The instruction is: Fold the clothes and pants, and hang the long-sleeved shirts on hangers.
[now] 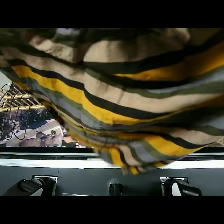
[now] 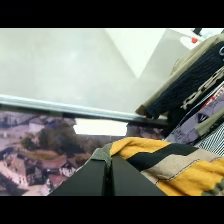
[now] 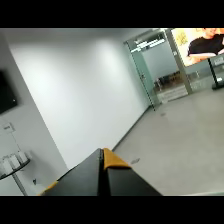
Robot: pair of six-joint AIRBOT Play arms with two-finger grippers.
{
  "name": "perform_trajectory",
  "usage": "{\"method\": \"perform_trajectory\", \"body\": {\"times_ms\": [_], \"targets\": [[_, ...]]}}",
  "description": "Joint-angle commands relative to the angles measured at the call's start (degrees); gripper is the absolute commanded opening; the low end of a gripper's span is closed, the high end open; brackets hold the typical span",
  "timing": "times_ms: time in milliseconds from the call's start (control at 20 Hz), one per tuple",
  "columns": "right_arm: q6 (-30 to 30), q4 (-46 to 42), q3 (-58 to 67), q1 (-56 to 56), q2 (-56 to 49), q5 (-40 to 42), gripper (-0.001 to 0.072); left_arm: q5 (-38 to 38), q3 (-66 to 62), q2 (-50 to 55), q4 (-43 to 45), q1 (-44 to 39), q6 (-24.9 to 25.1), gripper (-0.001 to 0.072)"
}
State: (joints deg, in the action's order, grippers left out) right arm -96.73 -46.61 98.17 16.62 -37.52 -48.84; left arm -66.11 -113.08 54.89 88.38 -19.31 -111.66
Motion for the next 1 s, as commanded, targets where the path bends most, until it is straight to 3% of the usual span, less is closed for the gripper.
{"method": "perform_trajectory", "body": {"times_ms": [0, 150, 300, 500, 700, 800, 850, 950], "targets": [[-6.2, -0.8, 0.1, -0.1, -8.8, -5.0, 0.0021, -0.2, 0.9, 7.3, 0.8, 0.1, -0.5, 0.0017], [-6.2, 0.2, 0.1, -0.2, -23.9, -10.6, 0.0022, -0.2, 0.9, 20.0, 0.6, 0.3, -0.5, 0.0018], [-6.0, -0.6, 0.1, -5.1, -40.5, -11.1, 0.0022, 0.3, 0.9, 35.0, -1.3, 1.4, -0.4, 0.0018], [-6.0, -3.1, 0.1, -14.3, -59.1, -3.0, 0.0022, 4.3, 0.9, 51.4, -7.5, 3.8, -0.2, 0.0018], [-5.9, -3.7, 0.1, -18.9, -66.9, 2.2, 0.0028, 2.2, 0.9, 58.2, -9.5, 5.1, -0.2, 0.0019], [-5.7, -4.1, 0.1, -18.3, -66.1, 0.3, 0.0201, -0.1, 0.8, 57.8, -9.5, 5.5, -0.2, 0.0069], [-3.9, -4.1, 0.1, -17.1, -64.9, -2.0, 0.0220, -1.9, 0.6, 57.0, -9.6, 6.1, 0.2, 0.0143], [0.9, -4.7, 0.1, -12.8, -60.5, -10.4, 0.0375, -5.8, 0.6, 53.8, -10.8, 8.5, 3.3, 0.0655]]}}
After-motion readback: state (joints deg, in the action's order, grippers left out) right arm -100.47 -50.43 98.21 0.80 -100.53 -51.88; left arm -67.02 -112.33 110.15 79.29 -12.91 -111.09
